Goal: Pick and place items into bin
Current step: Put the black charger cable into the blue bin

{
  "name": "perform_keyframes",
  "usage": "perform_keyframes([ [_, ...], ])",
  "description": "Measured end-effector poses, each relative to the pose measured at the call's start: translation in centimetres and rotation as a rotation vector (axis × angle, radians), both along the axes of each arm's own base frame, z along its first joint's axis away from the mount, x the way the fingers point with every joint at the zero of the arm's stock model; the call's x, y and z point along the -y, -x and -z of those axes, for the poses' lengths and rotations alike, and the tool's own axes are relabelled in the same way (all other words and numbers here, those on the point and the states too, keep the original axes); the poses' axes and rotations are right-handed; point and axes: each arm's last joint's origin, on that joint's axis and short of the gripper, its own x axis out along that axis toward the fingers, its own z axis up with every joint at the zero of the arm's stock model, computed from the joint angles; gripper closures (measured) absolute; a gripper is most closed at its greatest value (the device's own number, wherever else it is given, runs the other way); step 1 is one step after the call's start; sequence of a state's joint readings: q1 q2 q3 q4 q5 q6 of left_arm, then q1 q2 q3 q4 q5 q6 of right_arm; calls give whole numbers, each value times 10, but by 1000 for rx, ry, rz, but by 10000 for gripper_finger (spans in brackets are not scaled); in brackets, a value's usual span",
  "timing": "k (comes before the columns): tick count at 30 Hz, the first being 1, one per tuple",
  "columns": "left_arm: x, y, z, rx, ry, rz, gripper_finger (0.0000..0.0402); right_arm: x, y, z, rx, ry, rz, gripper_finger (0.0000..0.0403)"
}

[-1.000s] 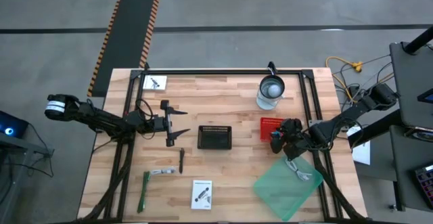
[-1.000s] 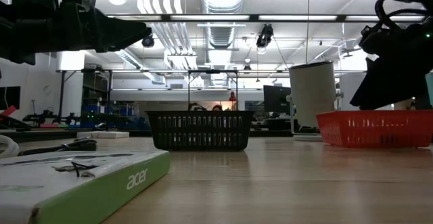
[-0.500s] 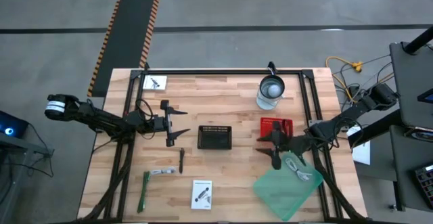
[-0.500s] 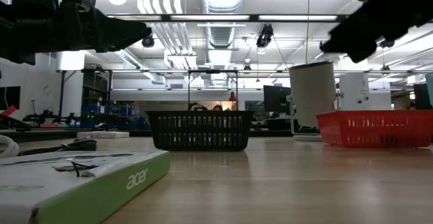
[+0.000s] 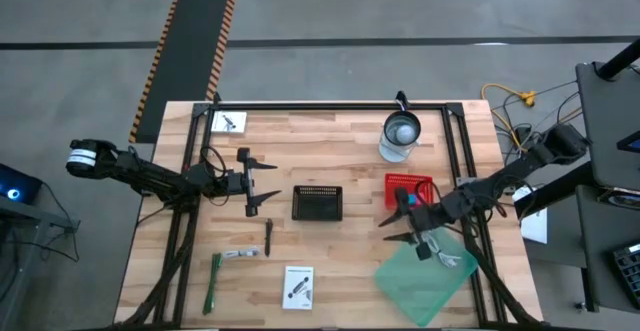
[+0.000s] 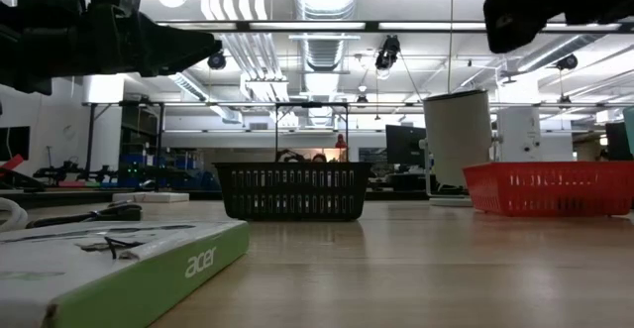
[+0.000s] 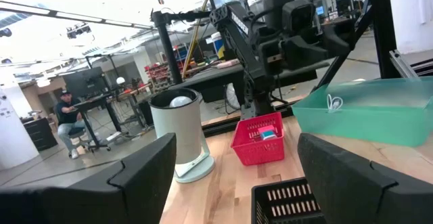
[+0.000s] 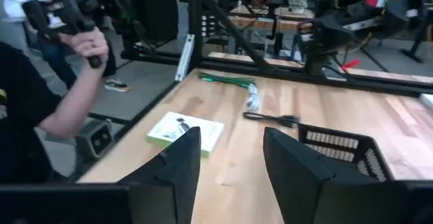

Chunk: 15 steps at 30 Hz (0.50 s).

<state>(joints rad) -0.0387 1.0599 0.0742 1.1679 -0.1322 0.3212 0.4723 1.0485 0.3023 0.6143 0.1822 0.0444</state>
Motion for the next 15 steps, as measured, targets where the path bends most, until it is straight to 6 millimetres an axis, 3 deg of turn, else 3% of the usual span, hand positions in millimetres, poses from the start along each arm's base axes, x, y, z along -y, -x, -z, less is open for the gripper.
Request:
perform_keyframes([
  [7,0,0,0,0,0,0,112,29,-7,9,-22,20,130,276],
  [15,0,0,0,0,0,0,112,53,-12,9,3,125,155,293],
])
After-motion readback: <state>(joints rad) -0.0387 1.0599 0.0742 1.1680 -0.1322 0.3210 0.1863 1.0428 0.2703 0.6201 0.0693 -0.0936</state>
